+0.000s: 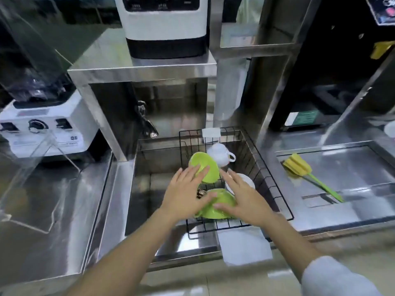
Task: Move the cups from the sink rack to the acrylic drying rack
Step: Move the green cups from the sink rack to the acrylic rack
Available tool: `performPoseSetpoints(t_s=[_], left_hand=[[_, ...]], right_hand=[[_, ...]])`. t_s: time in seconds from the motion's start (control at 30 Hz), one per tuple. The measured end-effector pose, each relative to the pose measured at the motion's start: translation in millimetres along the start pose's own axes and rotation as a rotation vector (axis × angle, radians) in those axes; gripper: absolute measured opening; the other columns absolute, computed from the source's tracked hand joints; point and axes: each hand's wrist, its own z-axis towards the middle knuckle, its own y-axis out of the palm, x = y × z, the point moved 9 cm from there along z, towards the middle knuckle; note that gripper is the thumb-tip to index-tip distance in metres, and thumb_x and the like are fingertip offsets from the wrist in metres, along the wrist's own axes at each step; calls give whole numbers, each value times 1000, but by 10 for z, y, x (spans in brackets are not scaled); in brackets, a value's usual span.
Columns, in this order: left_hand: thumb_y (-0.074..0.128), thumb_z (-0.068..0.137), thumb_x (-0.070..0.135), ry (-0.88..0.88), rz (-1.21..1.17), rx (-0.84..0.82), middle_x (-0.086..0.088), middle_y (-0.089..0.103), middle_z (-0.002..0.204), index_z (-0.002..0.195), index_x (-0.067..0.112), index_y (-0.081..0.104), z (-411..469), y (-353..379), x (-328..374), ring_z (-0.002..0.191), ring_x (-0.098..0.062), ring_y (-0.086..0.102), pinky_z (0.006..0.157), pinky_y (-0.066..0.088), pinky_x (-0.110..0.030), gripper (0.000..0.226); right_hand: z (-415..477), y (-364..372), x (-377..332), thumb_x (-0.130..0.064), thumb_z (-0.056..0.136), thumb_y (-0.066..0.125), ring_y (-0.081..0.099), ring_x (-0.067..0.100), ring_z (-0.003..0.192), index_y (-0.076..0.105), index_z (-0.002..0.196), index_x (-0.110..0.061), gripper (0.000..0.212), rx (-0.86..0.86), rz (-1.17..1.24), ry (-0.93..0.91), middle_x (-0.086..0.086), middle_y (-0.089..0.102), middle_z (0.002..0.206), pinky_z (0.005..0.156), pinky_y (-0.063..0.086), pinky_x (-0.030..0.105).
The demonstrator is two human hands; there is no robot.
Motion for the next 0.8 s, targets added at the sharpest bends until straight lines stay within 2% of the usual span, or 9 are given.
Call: performPoseSetpoints(t_s=[0.07, 0.13, 0.27, 0.4, 0.53, 0.6, 0.7, 0.8], left_hand=[[23, 74, 76, 19, 5, -100, 2, 34, 152, 144, 35, 19, -5, 150, 44, 140, -14, 28, 118, 6, -36, 81], [32, 81, 72, 9, 25, -175, 0, 49, 142, 140, 31, 30, -36, 278, 49, 132, -17, 39, 118, 12, -39, 72], [30, 82, 72, -40, 19, -275, -4, 57, 134, 138, 27, 33, -47, 411, 108, 131, -14, 44, 119, -6, -45, 72], [30, 74, 80, -102, 11, -384, -4, 64, 124, 140, 29, 25, -2, 507, 127, 129, -15, 47, 117, -11, -47, 84], [35, 67, 68, -178, -47, -471, 2, 65, 118, 135, 24, 32, 86, 589, 138, 126, -17, 49, 116, -8, -49, 81], [35, 65, 62, -211, -58, -493, 0, 63, 120, 136, 20, 31, 121, 599, 163, 128, -18, 46, 115, -9, -52, 82], [35, 64, 61, -247, -72, -466, 0, 55, 131, 136, 21, 33, 152, 605, 155, 131, -18, 42, 115, -9, -52, 83], [39, 61, 64, -265, -76, -389, -2, 60, 122, 131, 16, 37, 141, 568, 133, 126, -16, 47, 116, -10, -50, 85]], right_hand=[[2, 143, 63, -67, 74, 54, 26, 21, 140, 7, 143, -40, 88, -117, -5, 23, -3, 11, 158, 109, 33, 44], [-3, 239, 145, -65, 75, 55, 35, 22, 135, 16, 145, -30, 87, -175, -43, 36, -3, 25, 155, 108, 34, 41], [53, 271, 134, -61, 73, 61, 41, 20, 129, 25, 141, -24, 85, -191, -55, 12, -5, 37, 147, 107, 30, 43], [114, 353, 121, -67, 62, 65, 28, 14, 134, 23, 138, -33, 94, -238, -78, 22, -10, 43, 138, 110, 3, 50], [205, 420, 122, -71, 59, 64, 6, 22, 144, 11, 142, -34, 106, -306, -175, 0, 6, 39, 143, 111, -13, 54], [242, 424, 120, -73, 57, 63, 3, 21, 144, 10, 143, -34, 108, -310, -184, -7, 7, 41, 142, 111, -17, 54], [274, 390, 115, -73, 58, 64, 11, 17, 141, 15, 141, -36, 103, -271, -159, -28, 3, 43, 137, 111, -16, 53], [271, 379, 101, -74, 57, 62, 7, 20, 143, 15, 141, -38, 103, -246, -166, -43, 0, 42, 140, 109, -17, 54]])
